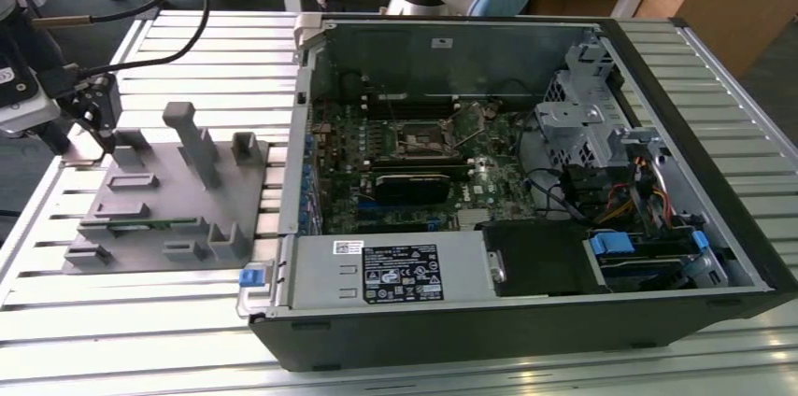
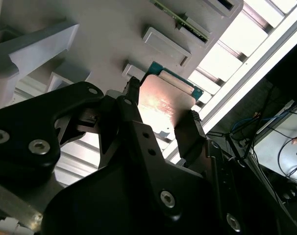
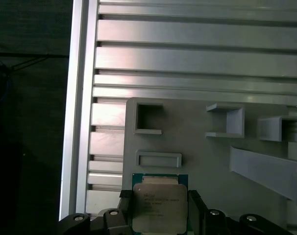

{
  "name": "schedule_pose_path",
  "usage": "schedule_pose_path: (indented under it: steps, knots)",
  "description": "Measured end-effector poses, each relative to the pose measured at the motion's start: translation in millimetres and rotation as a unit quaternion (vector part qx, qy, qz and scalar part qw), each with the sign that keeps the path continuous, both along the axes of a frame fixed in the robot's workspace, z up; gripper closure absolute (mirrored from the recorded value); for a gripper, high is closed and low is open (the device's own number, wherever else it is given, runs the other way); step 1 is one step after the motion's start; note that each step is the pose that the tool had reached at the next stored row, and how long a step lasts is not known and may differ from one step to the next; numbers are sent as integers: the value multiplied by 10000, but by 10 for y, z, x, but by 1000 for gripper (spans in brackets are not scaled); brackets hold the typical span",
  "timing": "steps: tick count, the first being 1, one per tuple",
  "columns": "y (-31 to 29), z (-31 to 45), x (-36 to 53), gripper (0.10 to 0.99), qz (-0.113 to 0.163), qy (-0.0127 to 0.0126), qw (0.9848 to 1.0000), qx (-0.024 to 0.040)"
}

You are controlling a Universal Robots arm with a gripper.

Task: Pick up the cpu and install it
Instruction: 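Pick up the cpu and move it towards the insertion slot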

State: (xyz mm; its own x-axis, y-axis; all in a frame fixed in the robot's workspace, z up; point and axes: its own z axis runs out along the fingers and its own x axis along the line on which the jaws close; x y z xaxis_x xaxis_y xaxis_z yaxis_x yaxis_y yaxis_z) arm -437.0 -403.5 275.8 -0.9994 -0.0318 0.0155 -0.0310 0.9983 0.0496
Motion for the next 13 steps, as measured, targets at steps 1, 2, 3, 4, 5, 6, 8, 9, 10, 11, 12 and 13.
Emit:
schedule_pose_path:
  steps: [1, 2, 3, 4, 5, 6, 8, 9, 10, 11, 12, 13]
  knots:
    - [0, 4, 0, 545, 0, 0, 10000, 0]
    - [0, 10, 0, 545, 0, 1, 10000, -1]
    - [0, 14, 0, 545, 0, 1, 10000, 0]
    - [0, 19, 0, 545, 0, 0, 10000, 0]
    - [0, 24, 0, 545, 0, 0, 10000, 0]
    - [0, 29, 0, 545, 0, 1, 10000, 0]
    - [0, 36, 0, 545, 0, 0, 10000, 0]
    - [0, 40, 0, 545, 0, 0, 10000, 0]
    - [0, 44, 0, 545, 0, 0, 10000, 0]
    - [0, 47, 0, 545, 0, 0, 10000, 0]
    - [0, 50, 0, 545, 0, 0, 10000, 0]
    - [0, 53, 0, 545, 0, 0, 10000, 0]
